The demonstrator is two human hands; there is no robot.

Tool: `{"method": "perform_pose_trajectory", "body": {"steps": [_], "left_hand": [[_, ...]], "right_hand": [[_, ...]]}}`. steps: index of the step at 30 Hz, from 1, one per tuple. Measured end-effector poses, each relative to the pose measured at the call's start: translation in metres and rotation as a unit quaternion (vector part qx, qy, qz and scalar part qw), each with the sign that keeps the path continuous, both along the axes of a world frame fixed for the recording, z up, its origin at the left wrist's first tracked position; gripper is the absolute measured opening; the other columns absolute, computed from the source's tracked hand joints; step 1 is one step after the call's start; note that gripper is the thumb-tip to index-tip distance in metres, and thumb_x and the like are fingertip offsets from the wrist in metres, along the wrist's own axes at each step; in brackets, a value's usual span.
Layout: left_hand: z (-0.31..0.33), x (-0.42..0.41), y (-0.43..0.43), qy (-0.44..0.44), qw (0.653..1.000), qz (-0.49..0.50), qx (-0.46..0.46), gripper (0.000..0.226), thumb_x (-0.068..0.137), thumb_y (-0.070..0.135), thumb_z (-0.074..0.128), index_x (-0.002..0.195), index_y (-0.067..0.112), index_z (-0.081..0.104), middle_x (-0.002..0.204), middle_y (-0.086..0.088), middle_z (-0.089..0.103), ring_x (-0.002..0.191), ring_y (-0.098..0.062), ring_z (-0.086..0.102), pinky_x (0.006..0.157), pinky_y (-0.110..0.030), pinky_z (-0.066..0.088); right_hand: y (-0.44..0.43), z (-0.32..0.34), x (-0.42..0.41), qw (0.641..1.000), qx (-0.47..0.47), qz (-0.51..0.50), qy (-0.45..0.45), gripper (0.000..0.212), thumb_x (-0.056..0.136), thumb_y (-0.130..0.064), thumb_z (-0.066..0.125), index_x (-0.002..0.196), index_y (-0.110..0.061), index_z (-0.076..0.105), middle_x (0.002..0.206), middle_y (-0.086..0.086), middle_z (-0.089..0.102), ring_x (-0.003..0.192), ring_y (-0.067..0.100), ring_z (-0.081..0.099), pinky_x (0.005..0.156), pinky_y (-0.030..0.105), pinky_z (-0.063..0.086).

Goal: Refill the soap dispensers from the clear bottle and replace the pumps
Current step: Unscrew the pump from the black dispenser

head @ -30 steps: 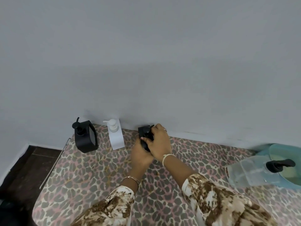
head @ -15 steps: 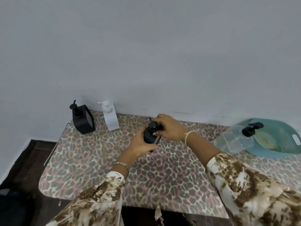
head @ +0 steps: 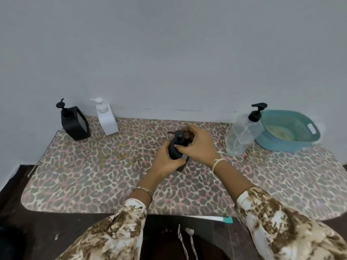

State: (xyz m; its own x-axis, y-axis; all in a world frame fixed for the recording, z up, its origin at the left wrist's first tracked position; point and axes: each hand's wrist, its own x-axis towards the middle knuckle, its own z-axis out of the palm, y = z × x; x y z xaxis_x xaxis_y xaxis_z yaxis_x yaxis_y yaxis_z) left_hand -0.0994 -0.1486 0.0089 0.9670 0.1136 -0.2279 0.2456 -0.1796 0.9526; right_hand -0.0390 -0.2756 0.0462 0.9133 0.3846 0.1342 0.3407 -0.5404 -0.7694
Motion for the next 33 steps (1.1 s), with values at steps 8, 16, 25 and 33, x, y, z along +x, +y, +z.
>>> {"method": "perform_pose_trajectory", "body": {"steps": [8,16,25,33], "left_hand": [[-0.049,0.001,-0.008,-0.143,0.988,0.045,0.032,0.057,0.075,0.016,0.076,0.124,0.030,0.050,0.113,0.016,0.062,0.105,-0.007,0.063,0.085,-0.019,0.051],[-0.094,0.000,-0.013,-0.259,0.961,0.091,0.041,0.055,0.078,0.021,0.081,0.119,0.039,0.049,0.110,0.021,0.062,0.100,-0.002,0.064,0.082,-0.024,0.055],[-0.118,0.000,-0.013,-0.263,0.955,0.107,0.083,0.055,0.078,0.023,0.078,0.118,0.031,0.042,0.109,0.017,0.060,0.098,-0.001,0.062,0.085,-0.038,0.056],[-0.118,-0.003,-0.015,-0.266,0.946,0.132,0.133,0.050,0.075,0.029,0.079,0.111,0.023,0.045,0.093,0.009,0.060,0.081,-0.006,0.062,0.072,-0.042,0.056]], "right_hand": [[-0.013,-0.052,0.006,0.999,0.025,-0.027,-0.022,0.048,0.062,-0.037,0.085,0.101,-0.028,0.057,0.095,-0.016,0.059,0.090,0.004,0.055,0.083,0.024,0.045],[-0.006,-0.081,0.002,0.986,0.165,-0.022,-0.024,0.033,0.069,-0.018,0.075,0.099,-0.025,0.062,0.102,-0.007,0.065,0.096,-0.002,0.059,0.085,0.017,0.045],[-0.003,-0.086,-0.008,0.982,0.128,-0.103,-0.087,0.032,0.059,-0.044,0.075,0.081,-0.039,0.052,0.080,-0.022,0.060,0.083,-0.004,0.057,0.090,0.045,0.047],[0.007,-0.081,-0.014,0.979,0.079,-0.149,-0.112,0.045,0.051,-0.068,0.065,0.081,-0.039,0.049,0.085,-0.019,0.061,0.089,0.012,0.061,0.085,0.048,0.049]]}}
